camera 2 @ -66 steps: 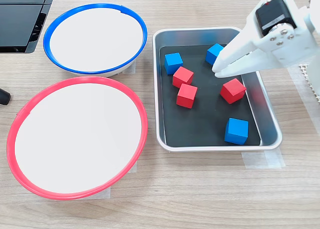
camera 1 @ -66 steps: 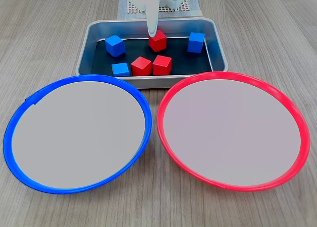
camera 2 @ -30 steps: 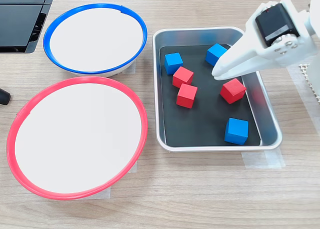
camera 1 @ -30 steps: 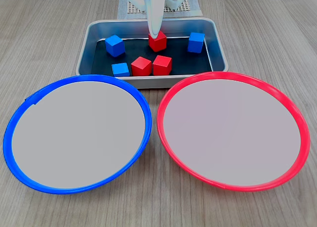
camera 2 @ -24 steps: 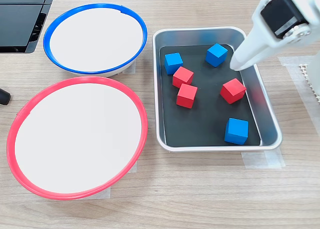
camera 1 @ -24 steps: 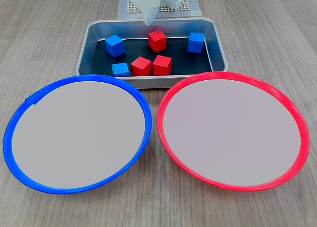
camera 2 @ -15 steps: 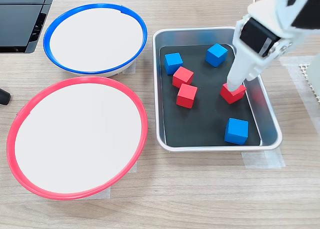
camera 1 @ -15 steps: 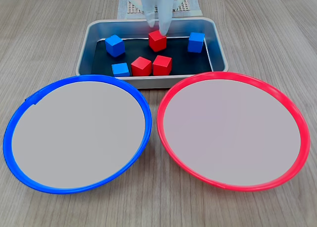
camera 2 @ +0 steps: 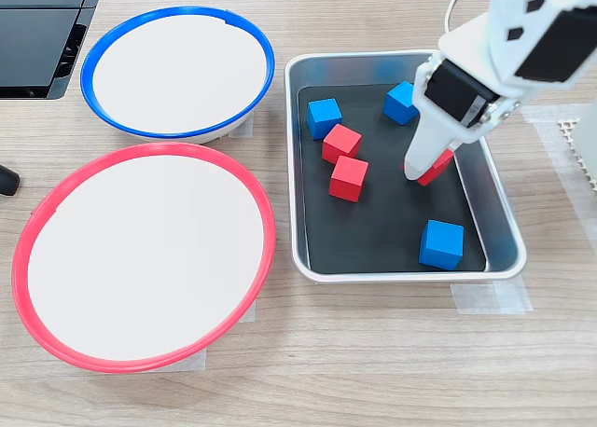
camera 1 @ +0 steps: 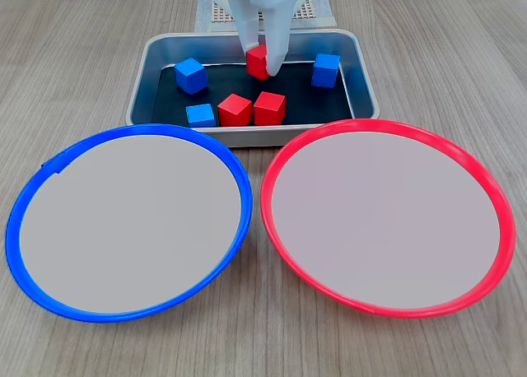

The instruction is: Move six blocks tray to matching dishes

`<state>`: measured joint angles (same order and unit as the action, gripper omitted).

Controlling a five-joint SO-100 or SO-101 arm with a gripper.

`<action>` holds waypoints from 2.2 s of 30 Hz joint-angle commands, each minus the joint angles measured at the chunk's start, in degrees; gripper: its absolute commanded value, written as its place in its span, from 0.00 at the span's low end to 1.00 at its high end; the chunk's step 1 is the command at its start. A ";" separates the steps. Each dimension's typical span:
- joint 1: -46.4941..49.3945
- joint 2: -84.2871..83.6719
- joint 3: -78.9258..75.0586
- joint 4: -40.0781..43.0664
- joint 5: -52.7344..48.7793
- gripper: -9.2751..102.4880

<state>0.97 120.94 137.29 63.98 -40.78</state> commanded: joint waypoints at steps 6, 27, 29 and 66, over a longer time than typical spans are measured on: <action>-8.44 -26.19 -43.33 -3.96 14.24 0.08; -8.44 -30.41 -51.68 17.31 2.02 0.08; -1.49 -19.95 -40.08 21.71 -4.92 0.08; 9.23 -23.38 -41.13 -6.86 -3.87 0.08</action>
<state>10.11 102.83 104.85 58.71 -46.93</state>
